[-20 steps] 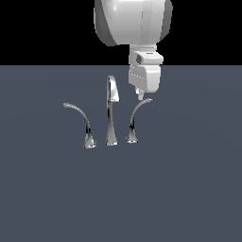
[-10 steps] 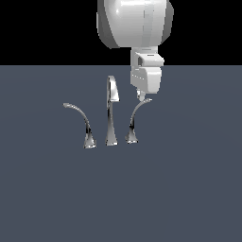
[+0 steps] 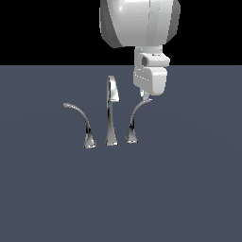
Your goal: Turn on the faucet by rotating a designated handle.
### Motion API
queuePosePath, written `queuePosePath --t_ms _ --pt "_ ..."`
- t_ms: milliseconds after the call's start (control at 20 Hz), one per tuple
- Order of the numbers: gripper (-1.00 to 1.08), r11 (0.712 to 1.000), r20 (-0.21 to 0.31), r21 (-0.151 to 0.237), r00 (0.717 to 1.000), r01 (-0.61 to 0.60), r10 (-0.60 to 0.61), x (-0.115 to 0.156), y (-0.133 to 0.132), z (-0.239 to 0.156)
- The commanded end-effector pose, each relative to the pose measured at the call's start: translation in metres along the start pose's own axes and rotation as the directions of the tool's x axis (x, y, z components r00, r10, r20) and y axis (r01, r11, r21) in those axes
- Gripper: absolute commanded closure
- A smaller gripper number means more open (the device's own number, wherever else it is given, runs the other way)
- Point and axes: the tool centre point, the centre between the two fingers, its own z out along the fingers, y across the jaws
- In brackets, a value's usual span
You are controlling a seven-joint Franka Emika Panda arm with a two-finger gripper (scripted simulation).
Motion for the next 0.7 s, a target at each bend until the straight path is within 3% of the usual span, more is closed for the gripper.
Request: queuePosePath --t_ms 0,200,300,650 --pt "1.08 1.0 0.0 0.0 1.0 0.0 0.0 0.004 0.009 0.0" --pt "1.08 1.0 0.0 0.0 1.0 0.0 0.0 0.01 0.023 0.0" --pt "1.08 1.0 0.0 0.01 1.0 0.011 -0.011 0.002 0.013 0.0" --pt "1.08 1.0 0.0 0.006 1.0 0.007 -0.007 -0.002 0.035 0.0"
